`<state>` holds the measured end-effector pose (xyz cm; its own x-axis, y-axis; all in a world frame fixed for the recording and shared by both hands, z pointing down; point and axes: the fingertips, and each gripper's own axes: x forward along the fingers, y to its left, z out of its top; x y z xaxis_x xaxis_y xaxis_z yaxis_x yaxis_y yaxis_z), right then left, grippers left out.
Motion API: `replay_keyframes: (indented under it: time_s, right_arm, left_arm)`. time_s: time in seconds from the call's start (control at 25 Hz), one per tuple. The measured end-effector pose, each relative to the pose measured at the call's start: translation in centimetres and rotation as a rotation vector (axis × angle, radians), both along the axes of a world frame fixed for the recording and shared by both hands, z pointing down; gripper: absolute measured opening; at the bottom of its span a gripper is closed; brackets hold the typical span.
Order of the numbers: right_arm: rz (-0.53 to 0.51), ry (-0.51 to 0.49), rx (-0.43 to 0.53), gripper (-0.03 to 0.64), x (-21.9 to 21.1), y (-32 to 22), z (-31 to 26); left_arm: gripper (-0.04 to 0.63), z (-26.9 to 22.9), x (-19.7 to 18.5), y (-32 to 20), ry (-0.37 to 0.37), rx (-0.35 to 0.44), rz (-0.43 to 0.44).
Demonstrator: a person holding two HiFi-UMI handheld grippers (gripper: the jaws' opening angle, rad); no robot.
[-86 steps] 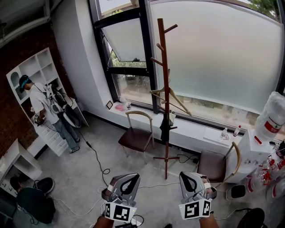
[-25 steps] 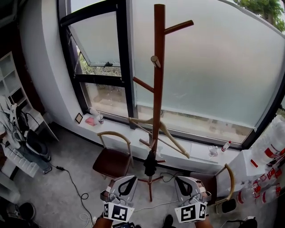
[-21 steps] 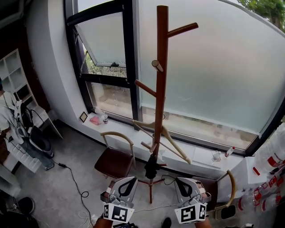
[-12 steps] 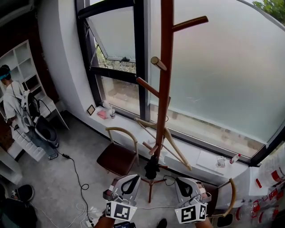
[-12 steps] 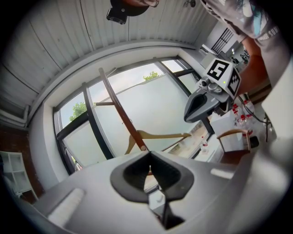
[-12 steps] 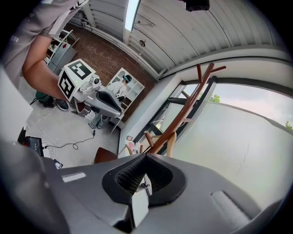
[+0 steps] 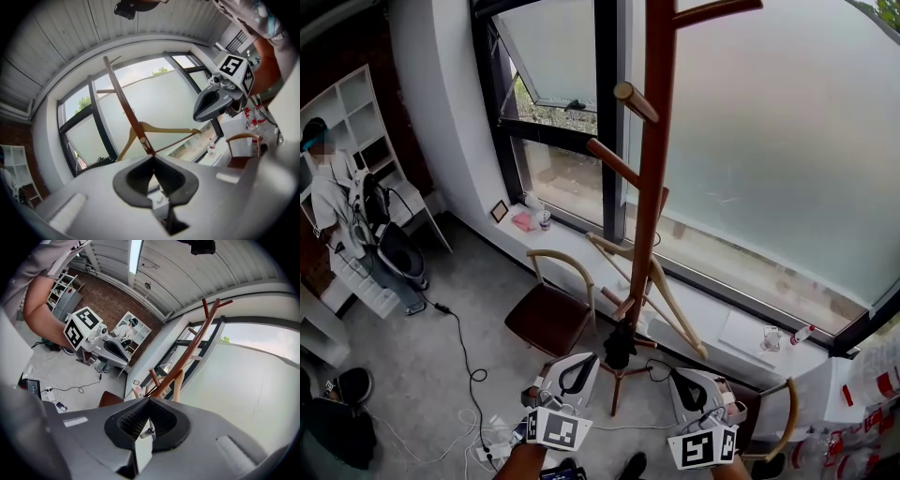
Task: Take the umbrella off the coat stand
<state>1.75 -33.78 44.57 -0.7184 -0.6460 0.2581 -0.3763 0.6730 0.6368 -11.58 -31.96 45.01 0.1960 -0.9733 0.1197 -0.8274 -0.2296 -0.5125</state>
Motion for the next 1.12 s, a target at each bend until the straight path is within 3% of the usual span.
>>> replay_keyframes:
  time_s: [0.56,1.12]
  right_arm:
    - [0.028,0.032,-0.042,0.003,1.3,-1.7,3.5]
    - [0.066,0.066,-0.101,0.003,3.7,-1.7,7.8]
  left_arm:
    - [0.032,5.8,0.0,-5.5,0.077,-0.053,0.002]
    - [0.146,11.5,0.6,-10.6,0.142,-0.137,0.0]
